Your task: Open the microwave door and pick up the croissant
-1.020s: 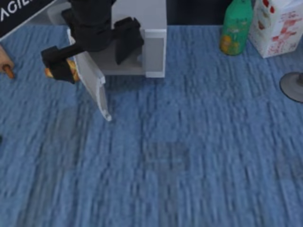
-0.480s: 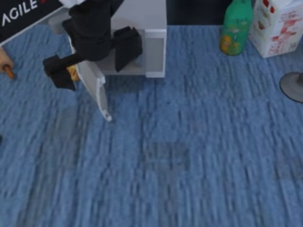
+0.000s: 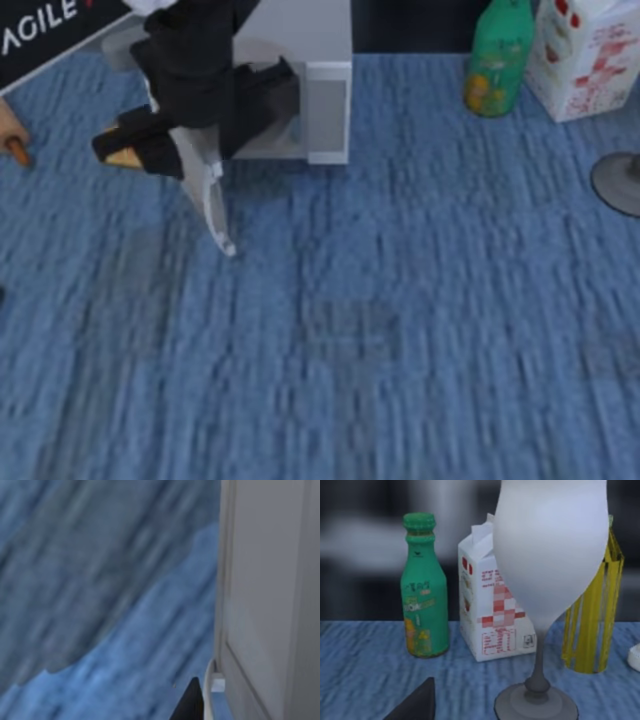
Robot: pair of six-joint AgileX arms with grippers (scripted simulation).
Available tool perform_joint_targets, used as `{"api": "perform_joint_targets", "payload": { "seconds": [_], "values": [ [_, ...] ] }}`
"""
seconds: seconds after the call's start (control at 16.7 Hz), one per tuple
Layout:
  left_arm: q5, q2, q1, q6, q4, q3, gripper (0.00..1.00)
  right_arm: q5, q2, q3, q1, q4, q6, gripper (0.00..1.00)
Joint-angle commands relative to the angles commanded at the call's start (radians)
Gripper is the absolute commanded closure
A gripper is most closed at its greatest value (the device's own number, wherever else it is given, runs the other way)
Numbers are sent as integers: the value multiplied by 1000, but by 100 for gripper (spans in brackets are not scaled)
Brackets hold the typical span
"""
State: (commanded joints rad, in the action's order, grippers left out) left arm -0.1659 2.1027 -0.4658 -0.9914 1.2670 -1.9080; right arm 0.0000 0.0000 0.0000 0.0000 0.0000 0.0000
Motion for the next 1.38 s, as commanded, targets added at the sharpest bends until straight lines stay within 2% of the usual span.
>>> {"api": "perform_joint_targets", "payload": {
  "seconds": [0.24, 0.3, 0.9, 1.38],
  "values": [
    [0, 0, 0, 0, 0, 0, 98, 0, 0, 0, 0, 0, 0, 0],
    [0, 0, 0, 0, 0, 0, 100, 0, 0, 0, 0, 0, 0, 0],
    [11, 10, 1, 3, 16, -16, 100, 0, 0, 0, 0, 0, 0, 0],
    [157, 120, 56, 62, 261, -281, 100, 0, 0, 0, 0, 0, 0, 0]
  ]
}}
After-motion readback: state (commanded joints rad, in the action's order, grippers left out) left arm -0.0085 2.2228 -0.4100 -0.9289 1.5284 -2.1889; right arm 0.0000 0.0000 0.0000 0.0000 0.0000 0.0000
